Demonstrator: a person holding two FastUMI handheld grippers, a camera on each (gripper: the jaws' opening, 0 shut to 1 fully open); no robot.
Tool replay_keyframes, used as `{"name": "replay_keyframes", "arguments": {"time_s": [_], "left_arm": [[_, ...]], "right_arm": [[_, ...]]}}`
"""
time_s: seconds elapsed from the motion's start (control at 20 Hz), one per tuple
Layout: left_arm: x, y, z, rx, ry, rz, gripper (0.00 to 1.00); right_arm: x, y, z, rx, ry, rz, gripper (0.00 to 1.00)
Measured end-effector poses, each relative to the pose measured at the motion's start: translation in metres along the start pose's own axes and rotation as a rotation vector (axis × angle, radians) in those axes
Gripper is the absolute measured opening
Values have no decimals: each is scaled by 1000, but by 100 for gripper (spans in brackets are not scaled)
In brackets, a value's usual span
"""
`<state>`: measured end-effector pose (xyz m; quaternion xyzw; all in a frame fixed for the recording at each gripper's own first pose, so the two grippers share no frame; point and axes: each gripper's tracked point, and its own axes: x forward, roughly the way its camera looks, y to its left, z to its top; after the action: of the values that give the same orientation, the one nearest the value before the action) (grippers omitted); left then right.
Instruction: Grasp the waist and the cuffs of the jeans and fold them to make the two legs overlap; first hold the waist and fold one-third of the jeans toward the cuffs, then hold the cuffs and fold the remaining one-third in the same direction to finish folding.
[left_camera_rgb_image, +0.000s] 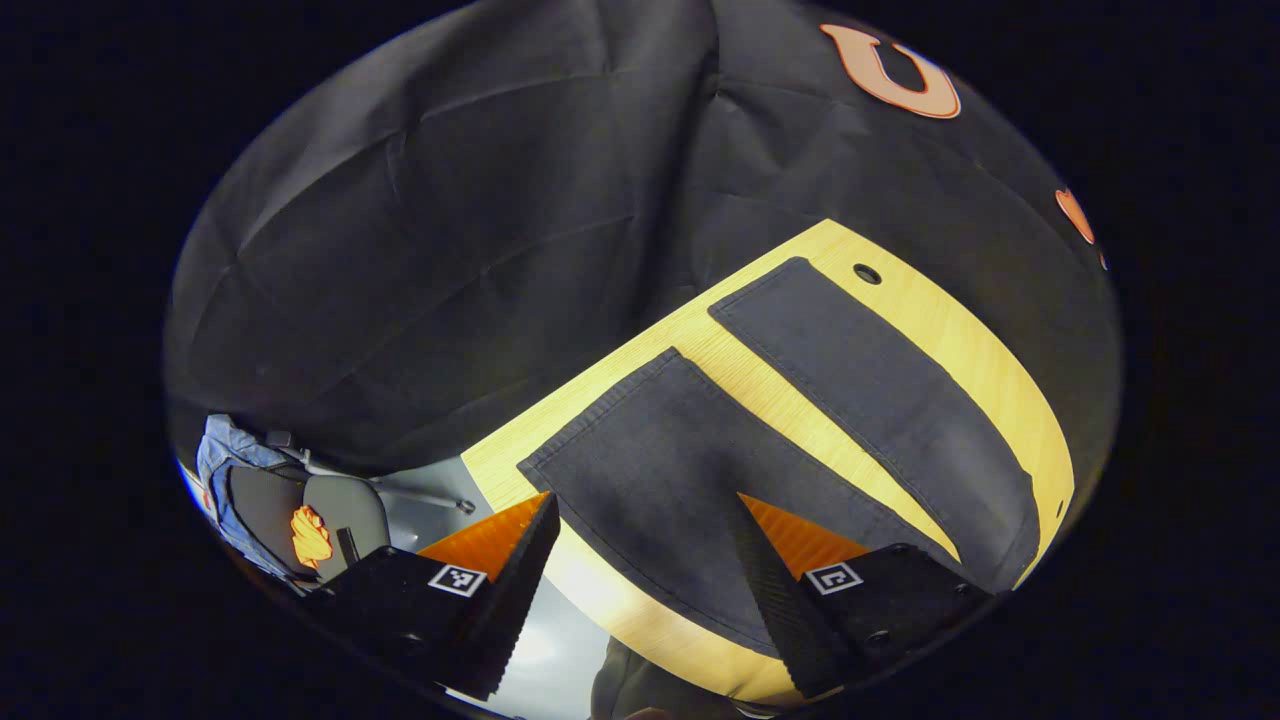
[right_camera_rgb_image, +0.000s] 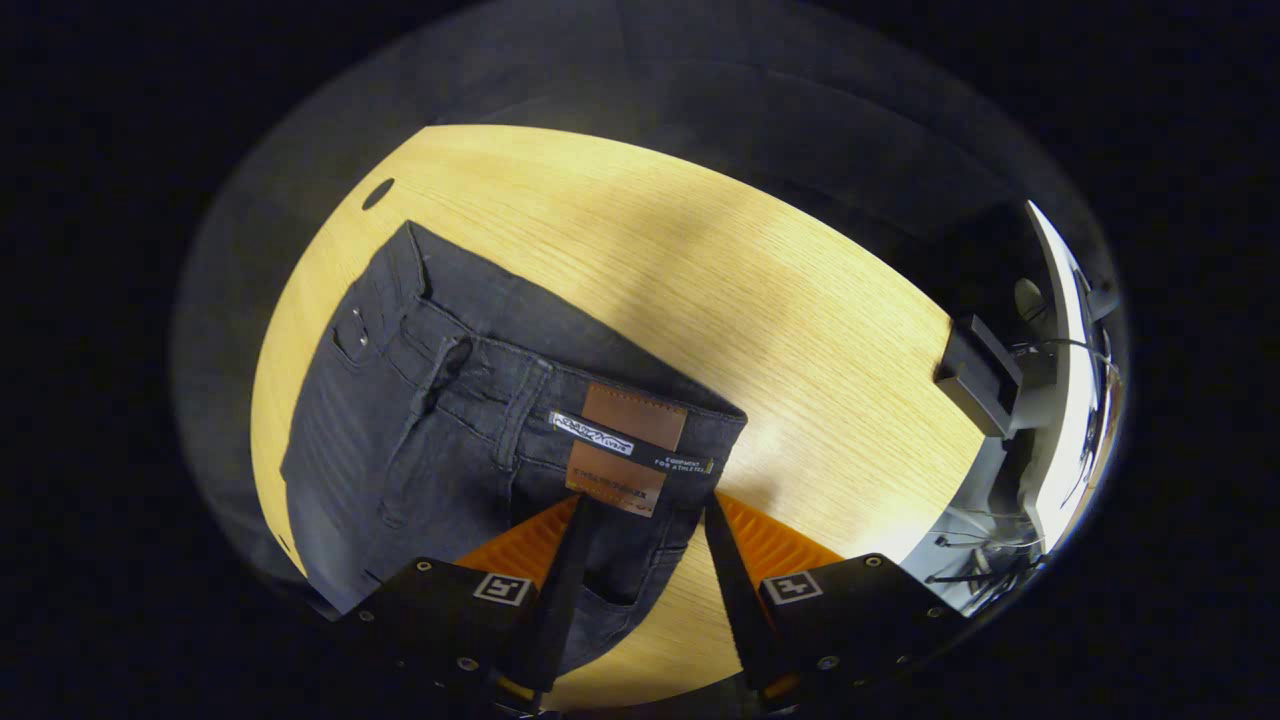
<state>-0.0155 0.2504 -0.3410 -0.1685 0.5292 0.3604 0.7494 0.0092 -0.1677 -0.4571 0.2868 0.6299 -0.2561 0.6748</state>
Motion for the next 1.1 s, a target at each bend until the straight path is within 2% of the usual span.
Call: {"name": "replay_keyframes", "arguments": {"time_s": [0.05,0.15,0.25,0.35,0.4,0.45,0.5,0.55,0.65,0.75,0.9,1.0,1.1], "left_arm": [[3,1,0,-8,26,3,100],[13,3,-3,-37,89,-4,100],[23,11,-6,-81,161,-6,100],[35,17,-25,-138,262,-14,100],[41,22,-30,-173,305,-15,100],[51,25,-35,-202,344,-17,100],[59,34,-39,-227,378,10,100],[69,42,-40,-248,401,31,100],[92,48,-42,-286,426,43,100],[93,46,-47,-315,483,55,98],[110,33,-43,-310,453,67,98],[105,33,-43,-293,450,54,95],[106,25,-35,-260,433,31,74]], "right_arm": [[1,1,0,3,7,-10,63],[0,-1,0,26,16,-31,59],[0,1,-2,30,25,-8,55],[0,5,-2,55,36,10,36],[-1,3,-3,65,39,19,40],[-1,4,-3,71,48,29,36],[-1,6,-4,107,56,52,40],[0,9,-1,143,44,65,22],[-2,8,-1,168,48,91,22],[-1,8,-3,165,39,103,22],[-1,8,-2,148,10,89,22],[-2,8,-3,116,-10,83,22],[-1,9,-3,135,-14,106,22]]}}
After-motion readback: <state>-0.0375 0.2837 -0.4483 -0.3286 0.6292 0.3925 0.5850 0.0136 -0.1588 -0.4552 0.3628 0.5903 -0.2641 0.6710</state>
